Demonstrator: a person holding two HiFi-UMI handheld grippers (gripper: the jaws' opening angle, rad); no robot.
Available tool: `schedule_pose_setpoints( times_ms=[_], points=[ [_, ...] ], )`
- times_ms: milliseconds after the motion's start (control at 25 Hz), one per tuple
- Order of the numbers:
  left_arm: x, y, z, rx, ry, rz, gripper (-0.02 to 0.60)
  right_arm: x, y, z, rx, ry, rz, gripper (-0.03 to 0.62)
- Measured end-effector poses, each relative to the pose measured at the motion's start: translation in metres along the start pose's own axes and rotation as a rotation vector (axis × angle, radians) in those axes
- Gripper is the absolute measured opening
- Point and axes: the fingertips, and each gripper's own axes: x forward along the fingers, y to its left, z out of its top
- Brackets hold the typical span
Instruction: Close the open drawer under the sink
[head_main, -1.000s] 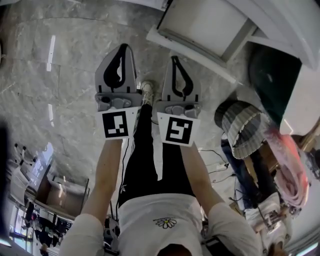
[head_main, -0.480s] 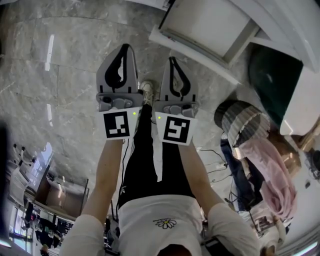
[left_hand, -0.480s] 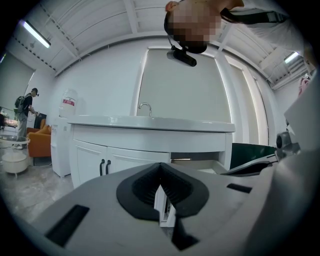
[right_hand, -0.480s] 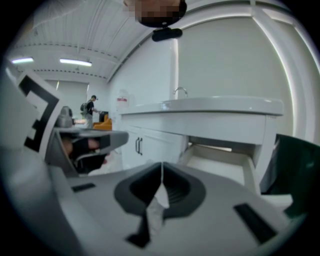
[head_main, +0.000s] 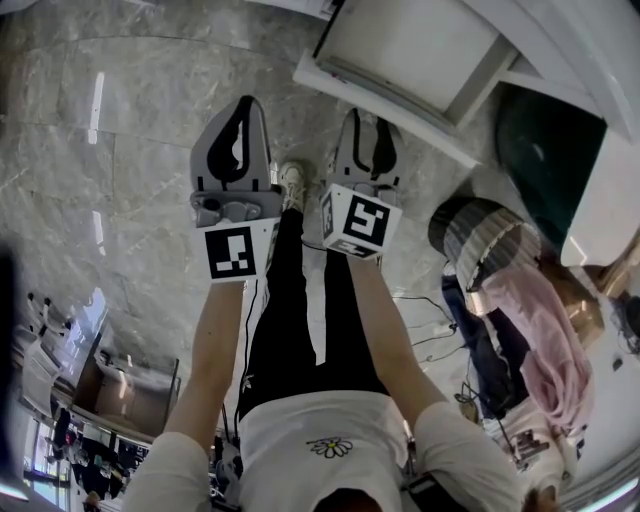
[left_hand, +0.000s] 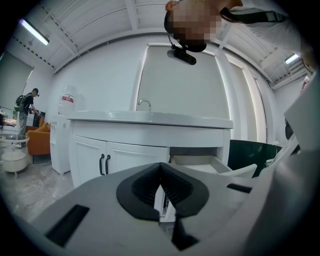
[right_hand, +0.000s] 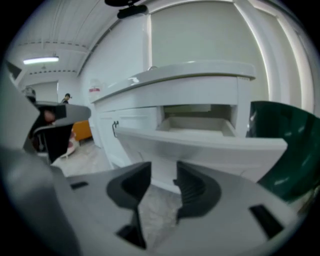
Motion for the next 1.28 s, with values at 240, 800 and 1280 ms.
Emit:
schedule_pose_setpoints(
  times_ms=[240, 800, 1280],
  points=[
    [-0.001, -0.003, -0.008, -0.005, 0.021, -0.013, 0.020, 0.007, -0.017, -0.027, 0.100, 0.067, -0.097, 0.173],
    [0.006, -0.002, -0.015, 0.001, 0.034, -0.014, 0.020, 0.034, -0.031, -0.034, 0.118, 0.100, -0.147, 0.178],
    [0.007, 0.000, -0.018, 0.003, 0.042, -0.007, 0.020, 0.035, -0.037, -0.034, 0.070, 0.113, -0.197, 0.144]
  ],
)
